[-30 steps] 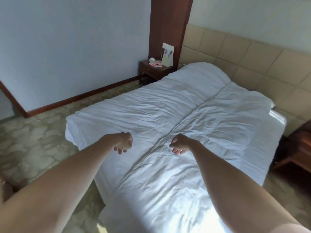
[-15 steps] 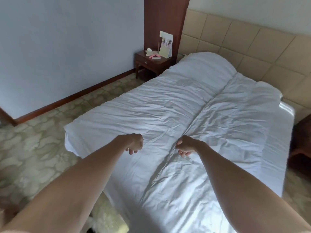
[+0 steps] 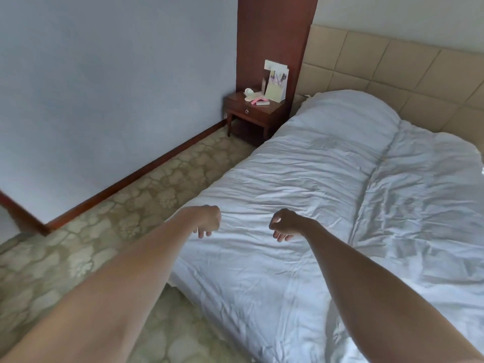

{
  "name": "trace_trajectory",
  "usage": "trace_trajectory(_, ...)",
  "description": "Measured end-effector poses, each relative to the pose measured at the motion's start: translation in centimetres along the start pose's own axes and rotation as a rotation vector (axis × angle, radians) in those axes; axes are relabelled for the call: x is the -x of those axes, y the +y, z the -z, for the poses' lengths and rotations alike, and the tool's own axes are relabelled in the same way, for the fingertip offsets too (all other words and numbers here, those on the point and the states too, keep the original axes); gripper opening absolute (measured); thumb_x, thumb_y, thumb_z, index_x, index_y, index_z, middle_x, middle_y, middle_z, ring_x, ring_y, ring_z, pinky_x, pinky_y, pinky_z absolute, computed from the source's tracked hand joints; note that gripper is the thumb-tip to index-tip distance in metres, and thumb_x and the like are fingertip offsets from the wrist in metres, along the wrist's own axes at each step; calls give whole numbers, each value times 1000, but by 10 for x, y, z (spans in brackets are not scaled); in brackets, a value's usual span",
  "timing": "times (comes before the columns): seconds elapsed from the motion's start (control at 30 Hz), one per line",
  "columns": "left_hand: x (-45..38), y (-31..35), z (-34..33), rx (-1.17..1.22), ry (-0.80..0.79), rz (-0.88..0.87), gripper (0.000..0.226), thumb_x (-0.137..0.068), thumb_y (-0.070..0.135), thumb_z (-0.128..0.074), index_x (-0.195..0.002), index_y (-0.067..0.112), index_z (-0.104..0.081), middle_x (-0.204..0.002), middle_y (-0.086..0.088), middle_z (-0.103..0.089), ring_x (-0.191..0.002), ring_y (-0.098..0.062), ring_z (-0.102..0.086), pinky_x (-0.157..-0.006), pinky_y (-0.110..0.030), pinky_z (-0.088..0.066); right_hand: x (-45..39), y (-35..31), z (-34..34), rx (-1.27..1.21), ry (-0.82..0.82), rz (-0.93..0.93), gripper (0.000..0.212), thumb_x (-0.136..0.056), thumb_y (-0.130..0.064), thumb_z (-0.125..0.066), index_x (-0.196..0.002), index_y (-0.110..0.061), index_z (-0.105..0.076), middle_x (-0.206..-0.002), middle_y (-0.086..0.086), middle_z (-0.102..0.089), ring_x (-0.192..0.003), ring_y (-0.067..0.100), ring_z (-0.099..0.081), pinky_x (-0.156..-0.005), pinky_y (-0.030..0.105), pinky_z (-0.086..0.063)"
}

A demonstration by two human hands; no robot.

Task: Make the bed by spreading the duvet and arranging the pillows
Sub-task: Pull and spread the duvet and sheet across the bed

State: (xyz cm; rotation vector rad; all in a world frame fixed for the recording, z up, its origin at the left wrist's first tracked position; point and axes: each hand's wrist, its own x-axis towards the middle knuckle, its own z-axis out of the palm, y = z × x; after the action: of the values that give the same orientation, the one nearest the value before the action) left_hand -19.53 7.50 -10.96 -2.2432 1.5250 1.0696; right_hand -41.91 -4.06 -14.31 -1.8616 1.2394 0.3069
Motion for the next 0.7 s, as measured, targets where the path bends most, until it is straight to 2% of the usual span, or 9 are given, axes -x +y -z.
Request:
trace_trajectory(0.07, -4, -32, 21, 28, 32, -1, 27, -99, 17, -45, -115, 4, -63, -110, -12, -72, -89, -24, -71, -75, -31, -55, -17, -37, -7, 11, -20, -8, 10, -99, -18, -48, -103, -14, -56, -75, 3, -68, -64, 13, -67, -56, 24, -52)
trace_trajectory(0.17, -18, -76, 44, 60, 17, -51, 29, -101, 20, -40, -117, 5, -60, -110, -10, -71, -87, -23, -70, -76, -32, -53, -49, -86, -13, 43, -7, -10, 11, -99, -17, -49, -103, -13, -58, -76, 4, -68, -66, 15, -68, -58, 24, -53)
trace_trajectory(0.27, -39, -125, 68, 87, 34, -83, 31, -101, 21, -40, -119, 4, -58, -105, -13, -71, -78, -25, -67, -71, -33, -52, -88, -131, -17, 62, -1, -12, 10, -97, -18, -54, -94, -12, -61, -75, 7, -68, -65, 17, -68, -58, 25, -53)
trace_trajectory(0.37, -62, -175, 104, 70, 84, -116, 26, -101, 18, -40, -114, 7, -60, -101, -12, -72, -76, -23, -69, -63, -29, -51, -133, -181, -15, 164, 23, 8, 21, -95, -23, -58, -81, -8, -61, -68, 9, -60, -59, 19, -60, -54, 24, -50)
trace_trajectory(0.5, -106, -245, 162, 55, 128, -126, 21, -99, 17, -48, -102, 4, -65, -94, -8, -73, -85, -23, -73, -72, -32, -56, -204, -250, -11, 304, 64, 76, 29, -97, -25, -51, -74, -7, -48, -64, 5, -44, -59, 19, -47, -60, 26, -40)
trace_trajectory(0.6, -131, -300, 212, 14, 104, -115, 20, -97, 17, -50, -99, 3, -64, -93, -8, -73, -83, -21, -74, -82, -38, -59, -266, -308, -6, 238, 78, 103, 31, -95, -24, -54, -69, -13, -43, -64, 3, -38, -60, 20, -41, -56, 27, -44)
trace_trajectory(0.63, -130, -310, 218, 21, 90, -108, 19, -97, 16, -49, -100, 2, -63, -94, -8, -73, -85, -20, -73, -83, -37, -59, -272, -320, -6, 227, 75, 114, 31, -95, -21, -54, -67, -15, -41, -64, 2, -36, -58, 18, -38, -54, 26, -44)
trace_trajectory(0.7, -157, -361, 279, -17, 140, -91, 17, -97, 15, -50, -96, 4, -64, -92, -7, -73, -84, -19, -73, -82, -36, -59, -323, -384, 1, 167, 76, 135, 36, -96, -16, -53, -65, -17, -36, -62, 0, -35, -53, 13, -31, -50, 22, -41)
